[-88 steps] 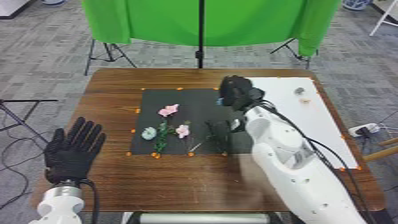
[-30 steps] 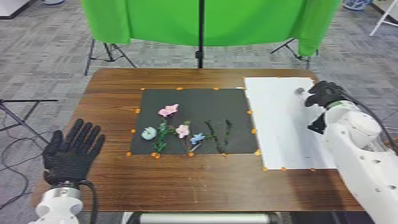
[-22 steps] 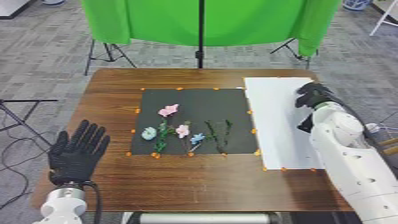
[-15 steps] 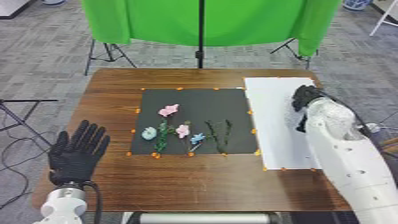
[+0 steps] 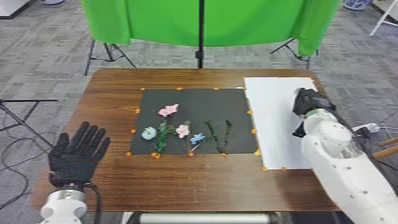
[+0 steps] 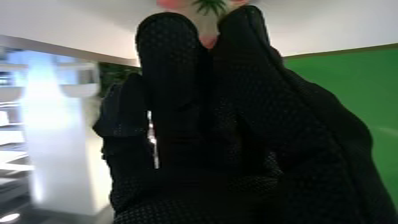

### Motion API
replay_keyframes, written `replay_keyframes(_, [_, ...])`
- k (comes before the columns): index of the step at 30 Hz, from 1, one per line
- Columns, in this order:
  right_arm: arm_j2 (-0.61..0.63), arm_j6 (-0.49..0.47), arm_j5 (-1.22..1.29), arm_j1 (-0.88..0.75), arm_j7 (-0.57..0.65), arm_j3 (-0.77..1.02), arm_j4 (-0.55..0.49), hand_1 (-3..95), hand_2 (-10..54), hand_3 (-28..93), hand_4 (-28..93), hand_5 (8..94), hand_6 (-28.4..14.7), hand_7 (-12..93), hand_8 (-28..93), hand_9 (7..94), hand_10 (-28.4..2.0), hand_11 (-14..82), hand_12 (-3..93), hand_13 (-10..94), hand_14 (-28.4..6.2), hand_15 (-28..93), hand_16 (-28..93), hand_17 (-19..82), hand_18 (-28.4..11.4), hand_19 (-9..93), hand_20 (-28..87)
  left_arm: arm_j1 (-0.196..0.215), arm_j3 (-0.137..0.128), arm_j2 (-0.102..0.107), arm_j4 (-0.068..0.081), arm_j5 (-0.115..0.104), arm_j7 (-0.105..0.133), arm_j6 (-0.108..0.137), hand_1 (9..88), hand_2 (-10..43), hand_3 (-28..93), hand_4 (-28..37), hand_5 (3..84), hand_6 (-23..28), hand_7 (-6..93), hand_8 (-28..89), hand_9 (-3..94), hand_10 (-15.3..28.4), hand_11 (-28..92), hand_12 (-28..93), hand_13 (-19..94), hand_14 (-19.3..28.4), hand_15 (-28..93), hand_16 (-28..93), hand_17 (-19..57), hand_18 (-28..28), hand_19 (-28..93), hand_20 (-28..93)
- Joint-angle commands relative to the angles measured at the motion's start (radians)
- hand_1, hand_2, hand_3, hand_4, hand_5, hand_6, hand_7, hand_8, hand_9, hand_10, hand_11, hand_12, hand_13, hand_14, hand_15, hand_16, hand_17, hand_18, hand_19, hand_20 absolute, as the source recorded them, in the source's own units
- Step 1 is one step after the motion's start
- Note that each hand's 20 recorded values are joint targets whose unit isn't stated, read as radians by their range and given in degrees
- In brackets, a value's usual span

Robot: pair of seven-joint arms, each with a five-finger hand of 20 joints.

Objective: Arrange flowers

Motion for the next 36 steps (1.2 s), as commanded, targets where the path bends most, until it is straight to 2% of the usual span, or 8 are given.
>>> replay_keyframes(1, [0.039,-0.029,0.044,0.016,-0.090,-0.124,-0.249,63.9,-9.5,68,-28,83.2,1.1,26,1,90.8,-11.3,9.9,41.0,74,-7.9,46,39,36,-21.3,88,40,0.017,-0.004,0.000,-0.006,-0.010,-0.006,0.008,25.9,18.2,76,-28.3,46.1,10.2,15.3,-10,36.9,15.6,23,9,27,16.1,37,-8,-7.8,13.5,36,12])
replay_keyframes(4, [0.016,-0.039,0.081,0.048,-0.130,-0.190,-0.276,63.7,-9.5,69,-28,83.0,1.1,26,1,90.9,-11.3,9.9,40.9,74,-7.8,47,39,36,-21.5,88,40,0.008,0.001,0.002,-0.005,-0.008,-0.014,0.015,25.9,18.3,76,-28.3,46.2,10.3,15.4,-10,37.0,15.7,23,9,27,16.1,37,-8,-7.8,13.5,36,12])
replay_keyframes(13, [-0.054,-0.081,0.005,0.118,-0.252,-0.349,-0.206,63.8,-9.5,69,-28,82.1,0.6,27,1,90.0,-11.3,10.1,41.0,73,-7.9,47,39,35,-21.2,87,39,-0.017,0.010,0.000,0.004,-0.004,-0.028,0.021,26.0,18.3,76,-28.3,46.4,10.1,15.7,-10,37.2,15.8,23,9,27,16.0,37,-9,-7.8,13.4,36,12])
replay_keyframes(16, [-0.064,-0.125,0.011,0.117,-0.243,-0.362,-0.192,63.4,-9.5,69,-28,81.4,0.5,27,1,89.3,-11.2,10.2,41.1,72,-7.8,47,39,35,-21.3,87,39,-0.012,0.008,-0.001,0.005,-0.014,-0.029,0.036,26.0,18.3,76,-28.3,46.5,10.2,15.7,-10,37.2,15.8,23,9,27,16.0,37,-9,-7.8,13.4,36,12])
replay_keyframes(21, [-0.052,-0.138,0.005,0.097,-0.239,-0.368,-0.203,63.0,-9.5,69,-28,78.6,0.4,28,0,87.1,-10.9,10.6,40.4,70,-7.7,48,38,34,-21.1,86,39,-0.002,0.003,-0.003,0.005,-0.002,-0.029,0.028,26.0,18.4,76,-28.3,46.5,10.2,15.7,-10,37.3,15.8,23,9,27,16.2,37,-9,-7.8,13.4,36,12])
replay_keyframes(23, [-0.052,-0.142,-0.013,0.099,-0.248,-0.374,-0.200,61.8,-9.5,69,-28,76.5,0.1,28,-2,84.6,-11.3,11.0,39.5,68,-7.6,49,37,34,-20.7,86,38,-0.001,0.000,-0.002,0.006,0.003,-0.031,0.037,26.0,18.4,76,-28.3,46.5,10.3,15.6,-10,37.2,15.8,23,9,27,16.2,37,-9,-7.8,13.4,36,12])
replay_keyframes(28, [-0.054,-0.151,-0.008,0.090,-0.236,-0.366,-0.214,59.4,-9.5,70,-28,69.0,-0.2,22,-8,79.7,-11.4,10.2,36.2,63,-8.1,51,36,32,-20.7,84,37,0.003,-0.001,-0.004,0.004,0.005,-0.032,0.024,25.8,18.5,76,-28.3,46.4,10.2,15.4,-10,37.1,15.8,23,9,27,16.2,37,-9,-7.8,13.4,36,12])
replay_keyframes(36, [-0.051,-0.172,-0.018,0.084,-0.234,-0.346,-0.223,51.1,-9.5,78,-28,60.7,-1.6,19,-14,67.5,-14.3,27.4,22.1,58,-11.3,59,29,30,-21.6,86,35,0.008,0.000,-0.003,0.004,0.005,-0.026,0.020,26.0,18.0,76,-28.3,46.1,10.3,15.3,-10,36.9,15.8,23,9,27,16.2,37,-9,-7.9,13.5,37,12])
